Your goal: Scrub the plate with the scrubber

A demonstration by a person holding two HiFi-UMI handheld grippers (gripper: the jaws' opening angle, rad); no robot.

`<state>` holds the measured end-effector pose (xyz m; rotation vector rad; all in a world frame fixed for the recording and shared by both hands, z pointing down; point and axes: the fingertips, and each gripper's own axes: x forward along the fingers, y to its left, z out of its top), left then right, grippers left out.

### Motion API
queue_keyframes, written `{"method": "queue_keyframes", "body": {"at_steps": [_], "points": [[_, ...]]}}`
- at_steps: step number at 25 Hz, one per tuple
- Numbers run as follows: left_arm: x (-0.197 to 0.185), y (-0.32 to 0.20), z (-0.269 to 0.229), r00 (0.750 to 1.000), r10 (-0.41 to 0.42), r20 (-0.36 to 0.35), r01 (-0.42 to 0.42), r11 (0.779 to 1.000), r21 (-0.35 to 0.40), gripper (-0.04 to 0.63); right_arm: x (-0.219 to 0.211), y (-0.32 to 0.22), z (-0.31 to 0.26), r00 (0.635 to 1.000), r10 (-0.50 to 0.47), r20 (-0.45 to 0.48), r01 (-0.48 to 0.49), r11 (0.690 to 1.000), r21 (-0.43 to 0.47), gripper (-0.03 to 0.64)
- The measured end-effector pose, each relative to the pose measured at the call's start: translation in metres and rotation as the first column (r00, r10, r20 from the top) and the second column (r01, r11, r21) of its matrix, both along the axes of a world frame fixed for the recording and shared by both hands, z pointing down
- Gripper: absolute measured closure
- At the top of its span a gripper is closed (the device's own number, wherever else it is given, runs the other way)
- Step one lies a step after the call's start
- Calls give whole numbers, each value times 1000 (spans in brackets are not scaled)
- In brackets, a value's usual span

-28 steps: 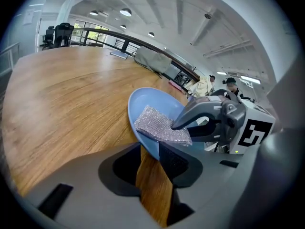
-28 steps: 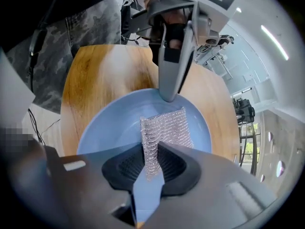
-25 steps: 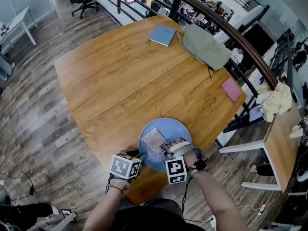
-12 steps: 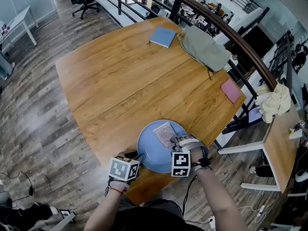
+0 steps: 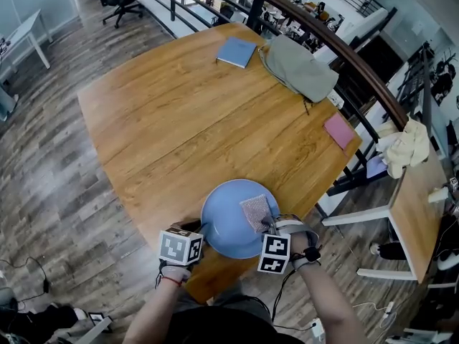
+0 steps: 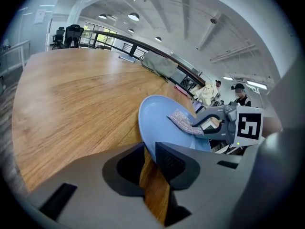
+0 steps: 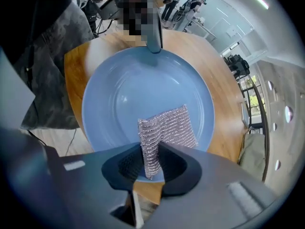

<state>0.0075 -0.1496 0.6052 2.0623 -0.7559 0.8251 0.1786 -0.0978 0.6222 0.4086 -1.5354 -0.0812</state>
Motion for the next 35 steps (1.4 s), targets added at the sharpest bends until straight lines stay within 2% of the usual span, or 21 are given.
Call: {"method": "queue_keyframes", "body": {"at_steps": [3,5,8,13,18,22,28,30,35], "points": [[0,-2,0,1000,-19,1,19,1000,5,535,-8,19,0,998,54,20,-52,997,-64,526],[0,-3,-1,999,-35,2,35,999,6,542,-16,32,0,999,45,22,-42,994,-97,525],[-1,-4,-1,999,-49,4,49,999,9,551,-32,49,1,1000,-4,31,8,990,-144,523],[-1,-6,-1,998,-66,-1,66,998,-1,554,-70,64,-2,991,-88,105,109,972,-207,523],[0,-6,-2,998,-68,-6,68,998,-9,554,-102,64,-2,972,-166,168,202,952,-230,523],[-1,-6,-2,998,-57,-13,57,998,-5,554,-117,52,0,957,-215,194,255,943,-212,523],[-3,-2,-2,999,-48,-7,48,999,-2,554,-114,20,2,934,-340,115,351,931,-99,522],[-4,-1,-2,999,-32,3,32,999,4,548,-114,7,2,935,-337,107,344,937,-54,522],[-4,2,-2,1000,-18,13,18,1000,11,543,-97,-34,3,964,-258,61,255,965,58,522]]}}
